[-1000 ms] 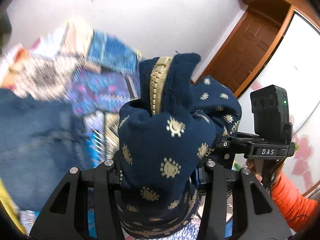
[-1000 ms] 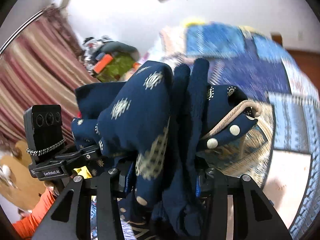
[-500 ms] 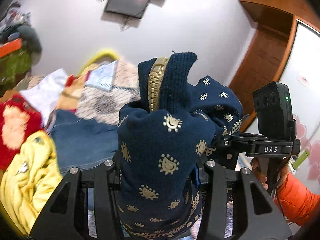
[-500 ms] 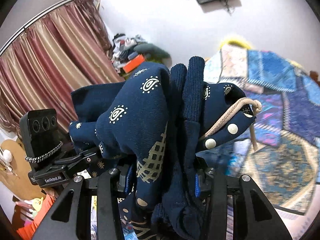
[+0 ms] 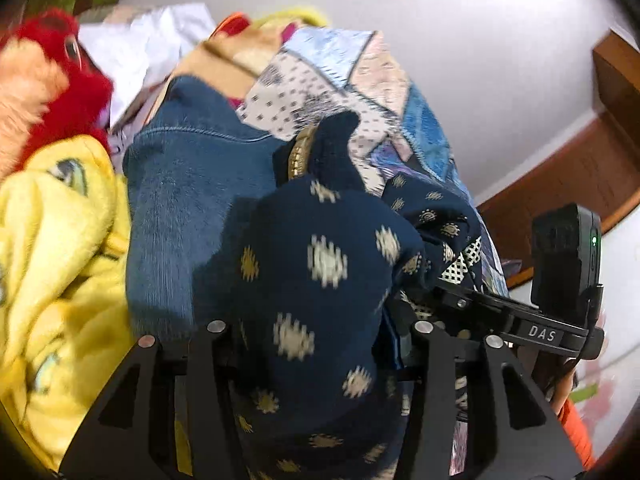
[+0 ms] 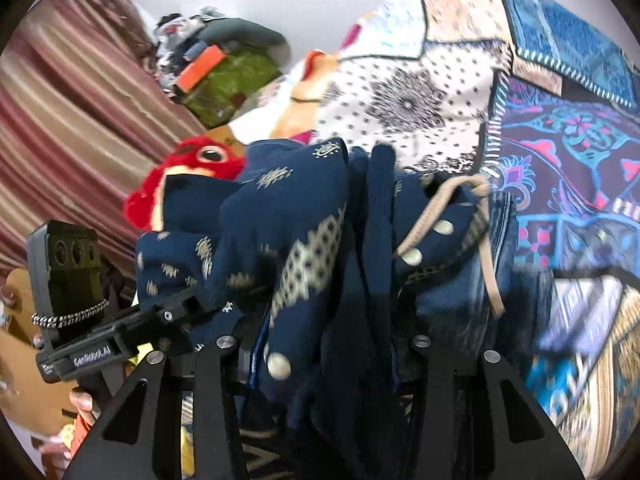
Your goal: Fold large clothes
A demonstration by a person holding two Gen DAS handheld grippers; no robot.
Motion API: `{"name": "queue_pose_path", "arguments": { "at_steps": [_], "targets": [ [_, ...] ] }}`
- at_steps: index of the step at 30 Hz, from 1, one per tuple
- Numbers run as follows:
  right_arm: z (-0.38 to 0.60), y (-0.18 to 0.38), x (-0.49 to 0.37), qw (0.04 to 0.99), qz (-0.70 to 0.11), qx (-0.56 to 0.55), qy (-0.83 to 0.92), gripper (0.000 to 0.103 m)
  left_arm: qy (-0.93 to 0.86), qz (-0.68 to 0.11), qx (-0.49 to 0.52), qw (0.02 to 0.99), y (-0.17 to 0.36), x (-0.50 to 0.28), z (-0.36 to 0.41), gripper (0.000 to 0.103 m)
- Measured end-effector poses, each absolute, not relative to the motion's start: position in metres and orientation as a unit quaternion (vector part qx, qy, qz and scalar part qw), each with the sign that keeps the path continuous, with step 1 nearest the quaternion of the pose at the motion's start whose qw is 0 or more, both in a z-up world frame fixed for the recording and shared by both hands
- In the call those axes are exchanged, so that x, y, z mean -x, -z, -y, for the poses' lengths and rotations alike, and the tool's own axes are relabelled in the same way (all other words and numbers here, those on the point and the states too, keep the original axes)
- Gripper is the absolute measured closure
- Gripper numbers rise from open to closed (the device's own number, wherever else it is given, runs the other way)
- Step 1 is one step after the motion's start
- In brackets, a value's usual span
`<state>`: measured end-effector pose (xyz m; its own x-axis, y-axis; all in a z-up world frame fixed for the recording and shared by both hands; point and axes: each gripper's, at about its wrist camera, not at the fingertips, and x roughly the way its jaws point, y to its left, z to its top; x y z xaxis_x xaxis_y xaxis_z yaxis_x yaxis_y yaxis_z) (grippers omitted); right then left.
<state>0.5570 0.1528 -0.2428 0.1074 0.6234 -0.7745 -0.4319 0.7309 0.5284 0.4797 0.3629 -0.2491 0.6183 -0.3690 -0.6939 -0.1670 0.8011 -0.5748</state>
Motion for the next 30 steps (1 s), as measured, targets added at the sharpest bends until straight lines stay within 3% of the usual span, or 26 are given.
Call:
{"name": "queue_pose_path", "arguments": {
  "at_steps": [3, 7, 14, 16, 17, 23, 27, 30],
  "targets": [
    [-0.144, 0.253, -0.576, 0.724, -0.581, -0.112, -0.355, 0.053, 0.056, -0.438, 0.33, 0.834, 0.262, -0.494, -0.369, 0.041],
    [-0.132, 0.244, -0.575, 0.732, -0.577, -0.087, -0.352, 0.039, 0.069, -0.438, 0.348, 0.826, 0.256, -0.488, -0.373, 0.041],
    [-0.121, 0.19, -0.526, 0.766, -0.53, -0.034, -0.362, 0.036, 0.021, -0.4, 0.281, 0.872, 0.206, -0.45, -0.363, 0.04],
    [-0.12, 0.185, -0.515, 0.768, -0.524, -0.037, -0.366, 0.023, 0.018, -0.397, 0.266, 0.879, 0.193, -0.439, -0.358, 0.04],
    [-0.121, 0.183, -0.507, 0.77, -0.519, -0.035, -0.369, 0.022, 0.016, -0.399, 0.258, 0.88, 0.189, -0.436, -0.355, 0.04],
    [-0.127, 0.212, -0.491, 0.764, -0.55, 0.02, -0.337, 0.021, 0.036, -0.448, 0.213, 0.868, 0.203, -0.415, -0.317, 0.034],
    [-0.105, 0.233, -0.492, 0.758, -0.56, 0.033, -0.334, 0.021, 0.012, -0.477, 0.157, 0.865, 0.225, -0.403, -0.3, 0.02],
    [-0.08, 0.238, -0.492, 0.75, -0.566, 0.014, -0.343, 0.021, 0.016, -0.475, 0.163, 0.865, 0.232, -0.387, -0.299, 0.016]
  ]
}}
